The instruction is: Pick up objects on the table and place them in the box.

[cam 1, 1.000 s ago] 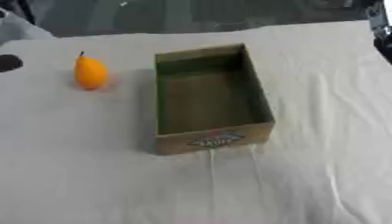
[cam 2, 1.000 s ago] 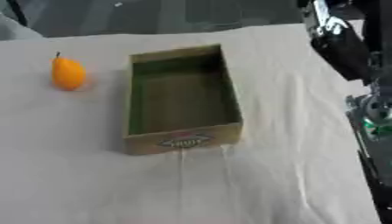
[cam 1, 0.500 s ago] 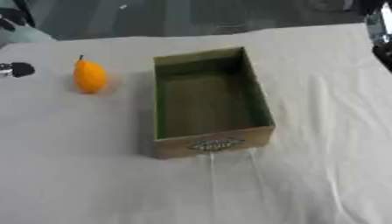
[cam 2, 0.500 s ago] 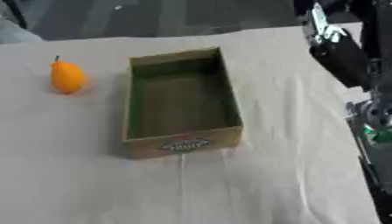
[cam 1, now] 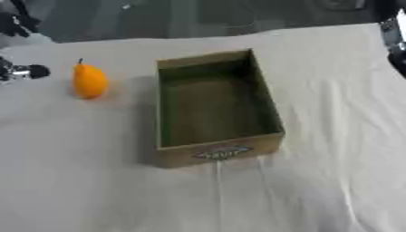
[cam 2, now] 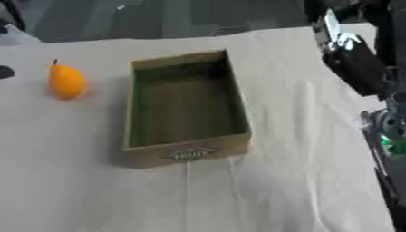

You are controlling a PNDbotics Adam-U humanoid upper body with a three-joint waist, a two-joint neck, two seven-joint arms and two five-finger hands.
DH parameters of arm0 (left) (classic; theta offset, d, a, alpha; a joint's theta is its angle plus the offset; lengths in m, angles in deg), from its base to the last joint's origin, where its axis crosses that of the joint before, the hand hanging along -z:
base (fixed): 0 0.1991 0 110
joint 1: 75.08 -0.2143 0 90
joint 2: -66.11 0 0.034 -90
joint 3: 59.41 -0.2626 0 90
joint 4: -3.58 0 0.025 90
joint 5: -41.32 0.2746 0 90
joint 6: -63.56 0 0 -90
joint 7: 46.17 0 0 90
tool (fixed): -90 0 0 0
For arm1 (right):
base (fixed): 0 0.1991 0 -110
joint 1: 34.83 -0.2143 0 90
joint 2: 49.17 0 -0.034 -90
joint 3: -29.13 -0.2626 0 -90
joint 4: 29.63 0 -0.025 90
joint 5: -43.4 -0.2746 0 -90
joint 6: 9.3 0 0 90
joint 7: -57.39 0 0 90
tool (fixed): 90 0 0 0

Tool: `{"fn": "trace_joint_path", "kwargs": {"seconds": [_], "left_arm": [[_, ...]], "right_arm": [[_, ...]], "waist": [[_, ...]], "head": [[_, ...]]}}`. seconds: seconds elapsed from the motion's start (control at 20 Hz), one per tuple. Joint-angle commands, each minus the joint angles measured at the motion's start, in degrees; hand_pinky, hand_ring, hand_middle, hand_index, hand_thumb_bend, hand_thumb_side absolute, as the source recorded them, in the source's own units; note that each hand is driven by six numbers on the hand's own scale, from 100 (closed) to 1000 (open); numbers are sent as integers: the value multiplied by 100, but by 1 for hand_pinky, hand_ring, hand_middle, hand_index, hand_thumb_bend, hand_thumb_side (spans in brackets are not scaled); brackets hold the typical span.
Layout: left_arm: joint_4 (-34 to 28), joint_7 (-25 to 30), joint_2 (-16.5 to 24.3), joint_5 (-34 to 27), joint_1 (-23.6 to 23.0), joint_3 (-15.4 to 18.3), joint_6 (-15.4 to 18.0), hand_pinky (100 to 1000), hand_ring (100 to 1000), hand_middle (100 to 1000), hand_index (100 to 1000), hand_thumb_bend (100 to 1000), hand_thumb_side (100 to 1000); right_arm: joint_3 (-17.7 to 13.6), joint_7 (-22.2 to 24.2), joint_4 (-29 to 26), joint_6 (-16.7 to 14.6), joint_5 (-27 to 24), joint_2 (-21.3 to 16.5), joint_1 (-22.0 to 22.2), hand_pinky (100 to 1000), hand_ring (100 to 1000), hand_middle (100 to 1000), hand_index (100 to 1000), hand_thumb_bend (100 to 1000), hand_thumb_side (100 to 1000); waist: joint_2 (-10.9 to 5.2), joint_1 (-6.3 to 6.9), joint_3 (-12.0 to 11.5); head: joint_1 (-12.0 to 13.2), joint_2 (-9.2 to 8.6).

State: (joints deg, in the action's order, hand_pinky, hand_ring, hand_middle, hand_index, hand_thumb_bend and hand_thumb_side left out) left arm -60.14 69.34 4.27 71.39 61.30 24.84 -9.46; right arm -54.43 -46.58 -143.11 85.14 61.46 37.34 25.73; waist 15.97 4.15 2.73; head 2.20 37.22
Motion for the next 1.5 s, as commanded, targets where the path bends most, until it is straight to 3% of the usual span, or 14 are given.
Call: {"fn": "trace_joint_path", "kwargs": {"seconds": [0.05,0.35,0.9,1.5], "left_arm": [[144,44,45,108,183,24,-50,845,829,814,988,622,560],[377,307,-102,91,316,24,-179,846,828,806,979,611,458],[795,209,-282,368,517,129,-363,809,810,775,966,604,467],[1116,-213,-400,932,648,199,-403,812,823,822,955,577,456]], "right_arm": [[-10,10,-111,-7,-35,-145,-112,533,817,550,789,418,726],[-6,11,-111,-3,-50,-161,-126,532,818,548,789,418,726],[3,14,-111,-12,-79,-179,-152,531,819,546,788,417,726],[13,32,-111,-18,-104,-238,-225,529,821,542,787,423,727]], "waist": [[-70,3,13],[11,16,55],[117,43,137],[311,57,244]], "head": [[33,-111],[80,-204],[170,-299],[225,-414]]}}
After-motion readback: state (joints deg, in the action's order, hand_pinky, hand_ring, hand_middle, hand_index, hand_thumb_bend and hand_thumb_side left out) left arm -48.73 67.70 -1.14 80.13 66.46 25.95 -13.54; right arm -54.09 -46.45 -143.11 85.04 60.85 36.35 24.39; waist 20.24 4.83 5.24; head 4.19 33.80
